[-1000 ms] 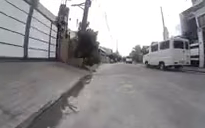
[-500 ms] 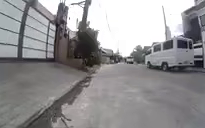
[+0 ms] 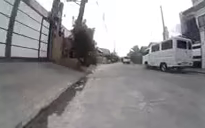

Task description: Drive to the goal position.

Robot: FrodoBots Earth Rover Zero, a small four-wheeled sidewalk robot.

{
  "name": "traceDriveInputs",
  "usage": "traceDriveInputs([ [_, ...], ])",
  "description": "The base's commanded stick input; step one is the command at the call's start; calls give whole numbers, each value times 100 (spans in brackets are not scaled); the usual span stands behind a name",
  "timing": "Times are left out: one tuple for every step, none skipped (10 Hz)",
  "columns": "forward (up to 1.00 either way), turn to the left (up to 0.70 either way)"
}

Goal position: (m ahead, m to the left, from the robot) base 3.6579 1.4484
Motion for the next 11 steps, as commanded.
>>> traceDriveInputs([
  [67, 0],
  [67, 0],
  [67, 0],
  [67, 0],
  [67, -3],
  [67, -10],
  [67, -22],
  [67, -31],
  [67, -19],
  [67, -6],
  [67, 0],
])
